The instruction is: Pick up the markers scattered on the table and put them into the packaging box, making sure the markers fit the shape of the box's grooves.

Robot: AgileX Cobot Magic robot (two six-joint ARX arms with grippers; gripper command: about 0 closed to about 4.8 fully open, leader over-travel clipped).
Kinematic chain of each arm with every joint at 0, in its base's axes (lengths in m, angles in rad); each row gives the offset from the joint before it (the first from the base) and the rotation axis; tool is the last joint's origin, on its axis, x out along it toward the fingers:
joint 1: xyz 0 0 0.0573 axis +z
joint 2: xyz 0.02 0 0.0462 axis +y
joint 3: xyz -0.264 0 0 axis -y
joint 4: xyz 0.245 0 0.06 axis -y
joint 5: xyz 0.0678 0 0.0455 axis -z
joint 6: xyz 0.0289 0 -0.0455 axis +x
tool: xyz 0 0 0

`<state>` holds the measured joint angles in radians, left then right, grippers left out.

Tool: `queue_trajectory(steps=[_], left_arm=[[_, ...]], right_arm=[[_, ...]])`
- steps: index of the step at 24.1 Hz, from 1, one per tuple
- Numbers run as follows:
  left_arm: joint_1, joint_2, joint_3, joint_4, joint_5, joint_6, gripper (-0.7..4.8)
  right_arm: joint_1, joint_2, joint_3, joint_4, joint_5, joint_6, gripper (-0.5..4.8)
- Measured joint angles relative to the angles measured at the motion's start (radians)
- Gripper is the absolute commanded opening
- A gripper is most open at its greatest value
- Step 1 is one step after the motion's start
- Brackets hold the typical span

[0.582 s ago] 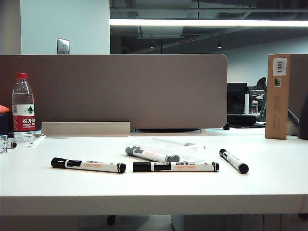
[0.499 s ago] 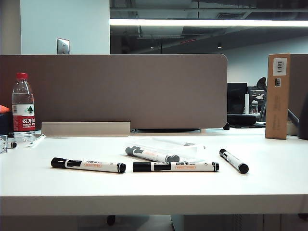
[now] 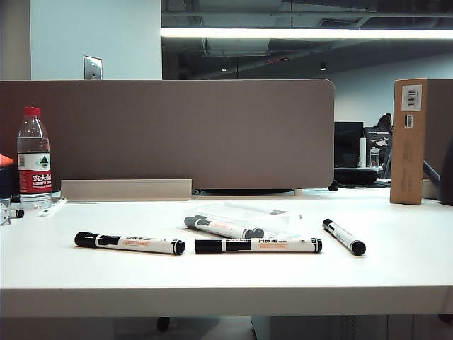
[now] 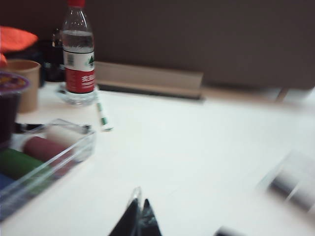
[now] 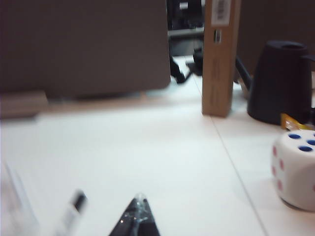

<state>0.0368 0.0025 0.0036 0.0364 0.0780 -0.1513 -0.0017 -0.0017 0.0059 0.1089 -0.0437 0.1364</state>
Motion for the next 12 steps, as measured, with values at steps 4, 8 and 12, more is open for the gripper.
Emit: queue_trajectory(steps=[4,8,12], left_arm=[[0.0,0.0,0.003,0.071,0.001,-0.28,-0.04],[0.0,0.04,0.105,0.037,0.073,-0.348,-0.04],[-0.001,0.191,0.243,-0.06,0.106,-0.336,-0.04]], right_arm=[[0.0,0.0,0.008,0.09,0.08,0.293,-0.03],[0.001,0.052,0.132,0.012,0.073,0.459,-0.04],[0.001,0.225,0.241,-0.011,0.047,0.467,-0.04]])
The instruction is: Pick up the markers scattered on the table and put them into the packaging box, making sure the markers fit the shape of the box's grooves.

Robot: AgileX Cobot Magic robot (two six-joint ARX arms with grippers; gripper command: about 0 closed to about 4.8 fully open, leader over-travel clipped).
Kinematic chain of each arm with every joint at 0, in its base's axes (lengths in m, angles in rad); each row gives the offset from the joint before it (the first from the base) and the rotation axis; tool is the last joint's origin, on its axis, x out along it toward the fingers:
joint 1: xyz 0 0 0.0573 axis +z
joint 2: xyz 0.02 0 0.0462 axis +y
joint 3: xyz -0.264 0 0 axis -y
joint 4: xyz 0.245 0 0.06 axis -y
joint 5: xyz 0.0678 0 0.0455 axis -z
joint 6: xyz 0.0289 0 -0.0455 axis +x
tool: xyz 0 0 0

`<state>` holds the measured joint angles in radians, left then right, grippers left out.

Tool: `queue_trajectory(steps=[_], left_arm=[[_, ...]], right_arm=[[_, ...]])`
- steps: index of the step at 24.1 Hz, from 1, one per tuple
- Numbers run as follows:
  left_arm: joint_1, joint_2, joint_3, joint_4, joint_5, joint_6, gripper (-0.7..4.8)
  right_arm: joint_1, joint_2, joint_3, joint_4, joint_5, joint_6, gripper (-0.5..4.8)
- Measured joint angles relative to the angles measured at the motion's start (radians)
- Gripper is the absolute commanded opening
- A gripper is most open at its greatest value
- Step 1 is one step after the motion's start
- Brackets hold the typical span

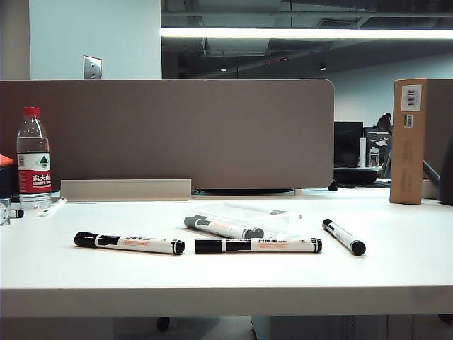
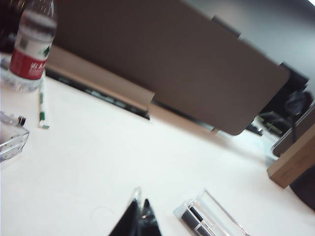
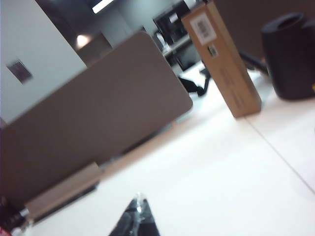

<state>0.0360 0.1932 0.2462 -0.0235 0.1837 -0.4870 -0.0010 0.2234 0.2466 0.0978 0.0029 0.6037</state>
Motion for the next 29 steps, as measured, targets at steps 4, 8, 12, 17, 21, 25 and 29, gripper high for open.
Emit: queue_trajectory(steps=[4,8,12,17,21,25,29], left_arm=[[0.0,0.176,0.105,-0.002,0.053,0.004,-0.04],[0.0,0.449,0.26,-0.138,0.219,0.018,-0.04],[-0.008,0.618,0.305,-0.267,0.283,0.076,-0.04],[-0.044,0.713,0.305,-0.303,0.31,0.083,-0.04],[-0.14,0.767,0.336,-0.325,0.331,0.084,-0.04],[-0.343,0.914,0.527,-0.465,0.161,0.173,-0.04],[-0.464,1.025,0.638,-0.597,-0.093,0.241,-0.04]], right_arm=[[0.0,0.22,0.115,-0.006,-0.059,-0.021,-0.04],[0.006,0.552,0.286,-0.057,-0.259,-0.026,-0.04],[0.031,0.863,0.472,-0.225,-0.428,-0.046,0.0],[0.118,1.207,0.707,-0.551,-0.466,-0.229,1.38],[0.182,1.418,0.88,-0.767,-0.459,-0.326,1.81],[0.261,1.5,0.989,-0.863,-0.29,-0.391,1.8],[0.3,1.501,0.999,-0.831,-0.173,-0.396,1.79]])
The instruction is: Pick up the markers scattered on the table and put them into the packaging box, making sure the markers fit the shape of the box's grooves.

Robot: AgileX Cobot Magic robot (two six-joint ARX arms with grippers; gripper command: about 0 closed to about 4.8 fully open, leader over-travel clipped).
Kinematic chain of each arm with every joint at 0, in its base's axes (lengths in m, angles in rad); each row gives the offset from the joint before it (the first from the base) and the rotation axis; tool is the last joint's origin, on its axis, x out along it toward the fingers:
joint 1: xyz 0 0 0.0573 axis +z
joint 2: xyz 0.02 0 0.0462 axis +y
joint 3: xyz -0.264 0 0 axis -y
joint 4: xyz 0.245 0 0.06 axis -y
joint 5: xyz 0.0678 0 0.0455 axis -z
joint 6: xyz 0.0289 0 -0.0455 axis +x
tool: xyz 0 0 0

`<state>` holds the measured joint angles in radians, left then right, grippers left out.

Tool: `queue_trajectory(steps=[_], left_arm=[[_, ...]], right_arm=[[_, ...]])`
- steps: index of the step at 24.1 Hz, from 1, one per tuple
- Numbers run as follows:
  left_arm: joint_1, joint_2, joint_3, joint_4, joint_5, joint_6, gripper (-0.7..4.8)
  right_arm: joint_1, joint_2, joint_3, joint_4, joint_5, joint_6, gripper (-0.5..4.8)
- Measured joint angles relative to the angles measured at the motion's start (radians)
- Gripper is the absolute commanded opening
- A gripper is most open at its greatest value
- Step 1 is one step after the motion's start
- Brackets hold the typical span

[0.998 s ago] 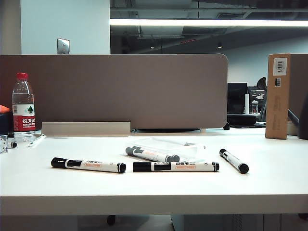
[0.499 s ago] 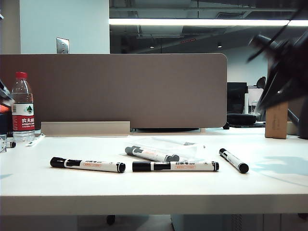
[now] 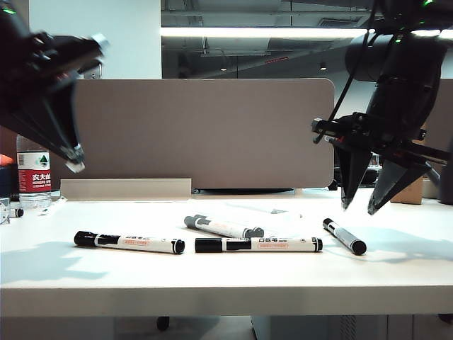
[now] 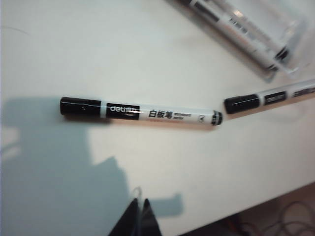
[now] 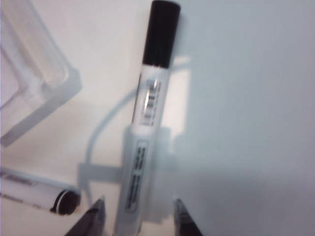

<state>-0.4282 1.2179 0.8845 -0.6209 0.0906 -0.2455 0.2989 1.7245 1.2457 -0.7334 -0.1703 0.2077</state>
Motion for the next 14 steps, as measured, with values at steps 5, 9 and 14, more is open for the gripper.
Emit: queue_trajectory(steps=[5,9,14], left_arm=[[-0.005,0.011,0.006,-0.028,-0.08,0.006,-0.03],[-0.008,0.01,0.006,-0.035,-0.077,0.019,-0.03],[-0.008,0.01,0.006,-0.048,-0.061,0.032,-0.03]], right_arm=[[0.027,0.032,0.0,0.039,0.026,0.0,1.61],[0.044,0.042,0.002,0.053,0.048,0.0,1.61],[0.044,0.107,0.002,0.066,0.063,0.0,1.61]])
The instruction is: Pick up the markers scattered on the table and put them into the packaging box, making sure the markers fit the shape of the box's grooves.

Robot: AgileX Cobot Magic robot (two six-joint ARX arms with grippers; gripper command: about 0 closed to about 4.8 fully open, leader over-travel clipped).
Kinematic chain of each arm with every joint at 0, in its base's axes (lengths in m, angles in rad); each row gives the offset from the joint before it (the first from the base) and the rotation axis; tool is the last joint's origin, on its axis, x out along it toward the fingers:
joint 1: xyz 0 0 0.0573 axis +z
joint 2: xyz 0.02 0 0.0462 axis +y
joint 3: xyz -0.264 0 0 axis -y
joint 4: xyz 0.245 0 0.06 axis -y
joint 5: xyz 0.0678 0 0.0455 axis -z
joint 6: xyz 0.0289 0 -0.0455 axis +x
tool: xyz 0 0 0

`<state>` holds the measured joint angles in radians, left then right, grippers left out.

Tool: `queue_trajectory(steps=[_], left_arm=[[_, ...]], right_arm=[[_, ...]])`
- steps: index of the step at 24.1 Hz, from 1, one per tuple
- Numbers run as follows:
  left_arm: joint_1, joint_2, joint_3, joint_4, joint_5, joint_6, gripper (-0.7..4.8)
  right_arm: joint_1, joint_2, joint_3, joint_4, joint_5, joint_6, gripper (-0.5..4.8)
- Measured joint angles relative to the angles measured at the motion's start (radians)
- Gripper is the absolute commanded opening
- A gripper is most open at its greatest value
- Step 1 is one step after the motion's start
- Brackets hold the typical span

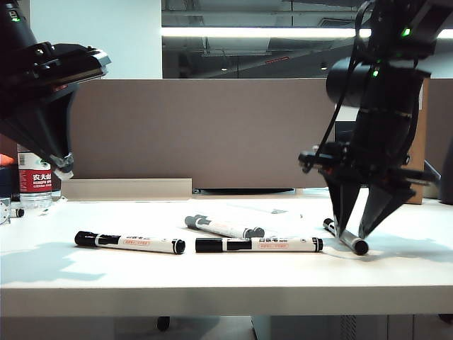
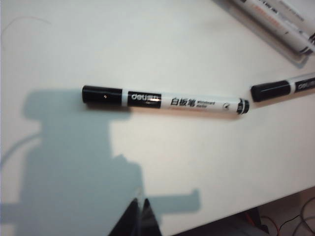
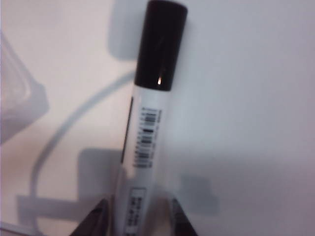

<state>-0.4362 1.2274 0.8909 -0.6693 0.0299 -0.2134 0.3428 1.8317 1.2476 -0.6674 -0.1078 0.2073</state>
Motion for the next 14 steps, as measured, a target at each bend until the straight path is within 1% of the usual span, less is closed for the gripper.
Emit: queue_trajectory(steps=[1,2,3,5,9,11,14], left_arm=[[0.0,0.0,0.0,-0.006,0.0,0.0,-0.03],[0.0,0.0,0.0,-0.01,0.0,0.0,-0.03],[0.0,0.0,0.0,-0.018,0.0,0.0,-0.03],[0.0,0.0,0.0,-0.03,0.0,0.0,-0.03],[0.0,0.0,0.0,-0.031,-0.005,0.0,-0.03],[0.0,0.0,0.0,-0.031,-0.005,0.0,-0.03],[0.0,0.0,0.0,-0.031,-0.006,0.026,-0.03]], right_arm=[[0.0,0.004,0.002,0.0,0.0,0.0,1.6],[0.0,0.004,0.003,0.005,0.0,0.0,1.28],[0.0,0.01,0.006,0.009,0.002,0.0,0.51],[0.001,0.012,0.006,0.013,0.006,-0.002,-0.07],[0.002,0.011,0.006,0.017,0.013,-0.004,-0.08],[0.003,0.011,0.008,0.016,0.033,-0.01,-0.08],[0.006,0.023,0.061,-0.035,0.141,-0.048,-0.09]])
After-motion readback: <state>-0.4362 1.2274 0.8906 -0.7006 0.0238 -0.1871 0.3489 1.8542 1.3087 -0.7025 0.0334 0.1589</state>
